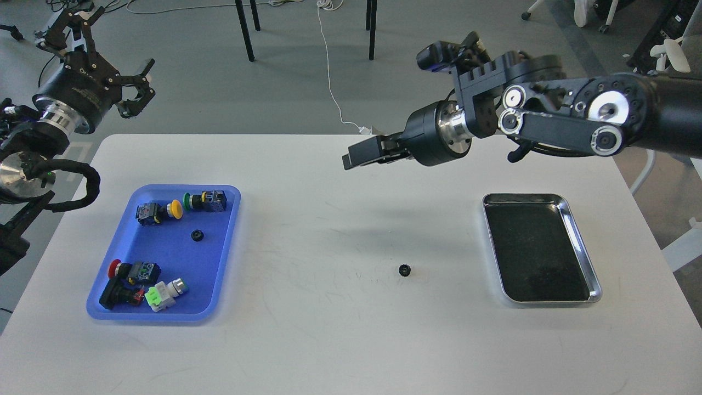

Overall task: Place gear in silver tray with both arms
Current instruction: 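Reach the right hand down to the black gear on the table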

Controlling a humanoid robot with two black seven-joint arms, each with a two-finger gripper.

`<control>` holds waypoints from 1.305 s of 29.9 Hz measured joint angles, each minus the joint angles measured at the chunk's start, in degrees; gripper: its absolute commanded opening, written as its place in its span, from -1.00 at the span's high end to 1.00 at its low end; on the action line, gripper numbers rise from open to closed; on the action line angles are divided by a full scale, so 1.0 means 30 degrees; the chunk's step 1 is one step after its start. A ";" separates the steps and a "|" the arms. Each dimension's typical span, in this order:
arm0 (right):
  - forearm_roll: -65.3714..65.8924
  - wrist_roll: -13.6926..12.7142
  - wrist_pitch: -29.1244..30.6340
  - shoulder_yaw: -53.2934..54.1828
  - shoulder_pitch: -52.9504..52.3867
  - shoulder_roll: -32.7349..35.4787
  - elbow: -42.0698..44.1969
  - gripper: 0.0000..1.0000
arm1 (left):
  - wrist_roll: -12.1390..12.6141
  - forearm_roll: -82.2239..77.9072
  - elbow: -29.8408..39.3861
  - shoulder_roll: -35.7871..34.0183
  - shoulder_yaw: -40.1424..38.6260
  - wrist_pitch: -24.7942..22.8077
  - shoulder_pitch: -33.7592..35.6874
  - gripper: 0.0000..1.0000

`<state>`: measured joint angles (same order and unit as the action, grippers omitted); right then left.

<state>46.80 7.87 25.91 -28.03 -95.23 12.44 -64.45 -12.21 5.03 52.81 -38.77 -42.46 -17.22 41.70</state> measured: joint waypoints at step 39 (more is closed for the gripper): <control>0.3697 0.0828 -0.3625 -0.8175 0.1425 -0.4147 -0.0070 -0.12 | -0.0412 -0.0213 -0.0056 -0.0259 0.0065 -0.0005 -0.0188 -0.95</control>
<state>57.89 10.36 15.04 -52.56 -90.96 -0.01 -64.66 -13.45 4.39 52.65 -39.55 -42.27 -17.24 41.14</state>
